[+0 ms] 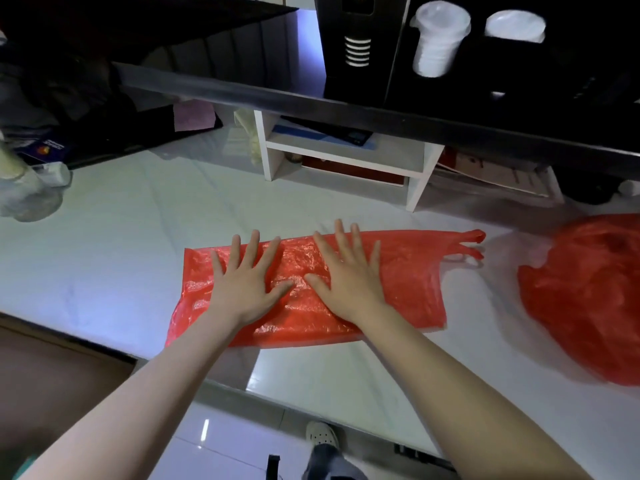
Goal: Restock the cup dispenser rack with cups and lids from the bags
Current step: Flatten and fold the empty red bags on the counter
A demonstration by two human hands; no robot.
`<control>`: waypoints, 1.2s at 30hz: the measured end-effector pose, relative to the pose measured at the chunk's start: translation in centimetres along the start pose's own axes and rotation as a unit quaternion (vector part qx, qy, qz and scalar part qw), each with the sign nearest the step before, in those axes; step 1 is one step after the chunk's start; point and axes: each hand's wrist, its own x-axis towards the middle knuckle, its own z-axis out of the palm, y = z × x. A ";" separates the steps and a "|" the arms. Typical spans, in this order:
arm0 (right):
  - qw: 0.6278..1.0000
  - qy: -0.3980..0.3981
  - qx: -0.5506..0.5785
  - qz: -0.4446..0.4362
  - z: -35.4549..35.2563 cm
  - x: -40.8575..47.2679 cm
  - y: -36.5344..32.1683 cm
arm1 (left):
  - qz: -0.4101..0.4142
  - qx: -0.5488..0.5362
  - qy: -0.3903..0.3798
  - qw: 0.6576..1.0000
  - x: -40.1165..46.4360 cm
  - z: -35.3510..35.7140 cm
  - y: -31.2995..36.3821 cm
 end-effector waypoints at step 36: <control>0.981 -0.006 -0.030 0.189 -1.0 -0.7 12.1 | -0.024 0.010 -0.045 0.999 0.0 4.0 0.5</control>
